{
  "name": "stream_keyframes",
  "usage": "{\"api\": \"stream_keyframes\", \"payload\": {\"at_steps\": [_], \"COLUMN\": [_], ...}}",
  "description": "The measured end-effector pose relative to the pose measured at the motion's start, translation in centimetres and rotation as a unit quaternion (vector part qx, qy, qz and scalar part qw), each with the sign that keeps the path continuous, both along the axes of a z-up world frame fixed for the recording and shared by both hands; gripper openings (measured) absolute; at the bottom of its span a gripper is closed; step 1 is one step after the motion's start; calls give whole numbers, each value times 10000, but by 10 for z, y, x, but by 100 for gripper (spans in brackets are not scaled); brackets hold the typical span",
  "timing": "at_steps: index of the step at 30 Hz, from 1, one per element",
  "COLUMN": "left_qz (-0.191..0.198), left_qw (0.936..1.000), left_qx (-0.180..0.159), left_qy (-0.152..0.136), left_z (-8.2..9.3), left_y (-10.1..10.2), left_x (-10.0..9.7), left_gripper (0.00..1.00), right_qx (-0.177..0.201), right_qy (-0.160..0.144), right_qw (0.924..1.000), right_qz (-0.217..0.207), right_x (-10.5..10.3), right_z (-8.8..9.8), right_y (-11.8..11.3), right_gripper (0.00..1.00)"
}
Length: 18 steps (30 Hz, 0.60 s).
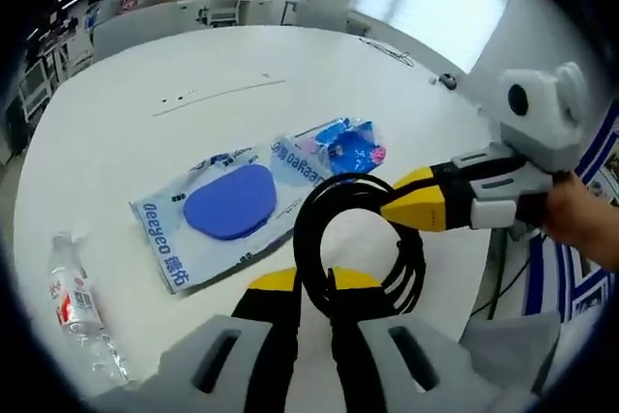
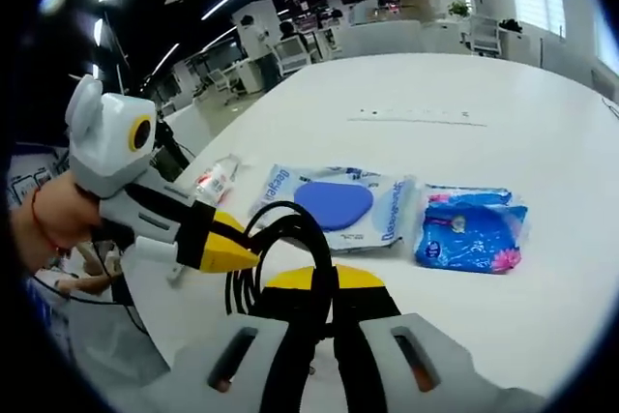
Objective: Arrange the tabletop items into an orderly group along one side of the table until the central work area is clear of visible clutter.
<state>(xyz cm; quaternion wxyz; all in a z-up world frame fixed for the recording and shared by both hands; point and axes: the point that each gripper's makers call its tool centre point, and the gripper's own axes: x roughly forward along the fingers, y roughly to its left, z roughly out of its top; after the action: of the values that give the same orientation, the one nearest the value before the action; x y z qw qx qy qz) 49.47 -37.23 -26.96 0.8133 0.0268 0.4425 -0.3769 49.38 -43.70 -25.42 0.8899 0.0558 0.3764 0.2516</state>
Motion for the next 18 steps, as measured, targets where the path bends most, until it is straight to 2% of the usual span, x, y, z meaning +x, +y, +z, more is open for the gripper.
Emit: {"api": "stream_keyframes", "payload": {"at_steps": [13,18], "left_qz": [-398,-500], "left_qw": [9992,9986], "left_qx": [67,84], "left_qy": [68,160], "left_z": [-7,-14], "left_y": [-37,-48], "left_x": [1,1], "left_gripper": [8,8], "right_qx": [-55,-83], "right_qy": [48,132], "right_qw": [9995,9992], "right_qz": [-295,-375], "right_x": [-3,-4], "right_z": [-6,-13], "right_y": [-35,-46], "right_gripper": [2,2]}}
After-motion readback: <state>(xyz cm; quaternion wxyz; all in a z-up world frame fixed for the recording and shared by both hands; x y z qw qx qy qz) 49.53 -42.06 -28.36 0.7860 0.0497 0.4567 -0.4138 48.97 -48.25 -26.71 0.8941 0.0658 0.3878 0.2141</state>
